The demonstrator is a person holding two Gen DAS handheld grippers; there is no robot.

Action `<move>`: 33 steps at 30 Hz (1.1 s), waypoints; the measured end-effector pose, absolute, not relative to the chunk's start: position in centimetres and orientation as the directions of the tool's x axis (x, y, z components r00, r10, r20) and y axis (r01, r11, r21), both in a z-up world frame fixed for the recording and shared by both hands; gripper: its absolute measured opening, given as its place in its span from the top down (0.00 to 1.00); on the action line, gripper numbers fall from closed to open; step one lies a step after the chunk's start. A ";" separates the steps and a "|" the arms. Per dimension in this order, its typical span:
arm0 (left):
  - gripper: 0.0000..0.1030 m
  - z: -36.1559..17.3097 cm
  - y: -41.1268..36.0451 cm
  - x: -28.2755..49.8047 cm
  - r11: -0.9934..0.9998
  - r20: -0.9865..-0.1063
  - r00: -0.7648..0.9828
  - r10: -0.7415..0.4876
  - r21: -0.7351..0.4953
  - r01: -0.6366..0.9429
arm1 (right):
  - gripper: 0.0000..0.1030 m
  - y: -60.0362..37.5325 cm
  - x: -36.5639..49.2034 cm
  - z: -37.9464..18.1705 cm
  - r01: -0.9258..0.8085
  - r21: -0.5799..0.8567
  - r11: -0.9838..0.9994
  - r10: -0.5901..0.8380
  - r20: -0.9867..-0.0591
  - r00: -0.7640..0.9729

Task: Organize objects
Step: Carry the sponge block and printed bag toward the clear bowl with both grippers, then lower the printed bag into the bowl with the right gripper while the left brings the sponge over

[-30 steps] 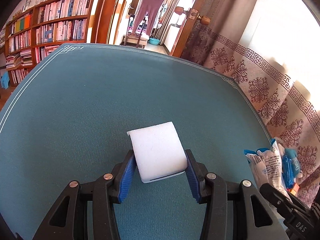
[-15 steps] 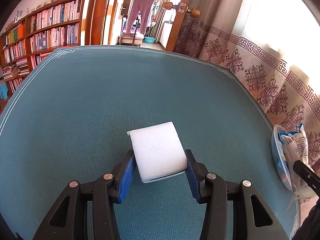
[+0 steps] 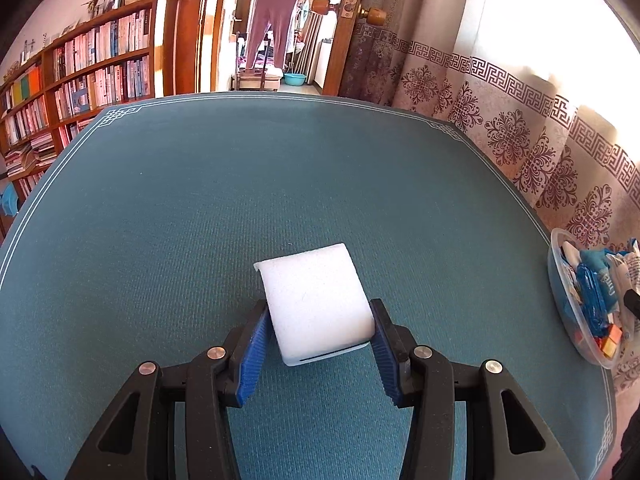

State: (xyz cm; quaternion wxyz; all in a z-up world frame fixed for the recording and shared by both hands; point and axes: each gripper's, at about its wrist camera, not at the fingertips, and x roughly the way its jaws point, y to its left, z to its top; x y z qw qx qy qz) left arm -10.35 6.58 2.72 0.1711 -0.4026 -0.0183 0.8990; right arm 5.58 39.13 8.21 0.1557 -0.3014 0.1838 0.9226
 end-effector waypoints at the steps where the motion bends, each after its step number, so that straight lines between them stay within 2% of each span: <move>1: 0.51 2.7 6.7 -10.3 -0.941 -0.718 -0.618 0.320 -0.166 -0.295 | 0.60 39.6 5.6 8.2 -0.402 0.241 -0.883 0.182 -0.613 -0.769; 21: 0.51 2.4 7.7 -9.6 -0.940 -0.720 -0.623 0.304 -0.121 -0.319 | 0.59 42.9 3.9 6.3 -0.429 0.152 -0.890 0.236 -0.653 -0.720; 23: 0.51 2.4 7.8 -9.6 -0.940 -0.721 -0.623 0.304 -0.118 -0.321 | 0.58 42.8 4.2 6.2 -0.433 0.159 -0.887 0.234 -0.655 -0.719; 27: 0.51 2.4 8.0 -9.5 -0.938 -0.720 -0.624 0.304 -0.112 -0.328 | 0.40 42.9 4.7 6.4 -0.441 0.189 -0.877 0.228 -0.644 -0.730; 33: 0.51 2.6 8.4 -9.3 -0.937 -0.721 -0.625 0.300 -0.099 -0.335 | 0.39 42.9 6.2 7.1 -0.444 0.206 -0.872 0.237 -0.616 -0.751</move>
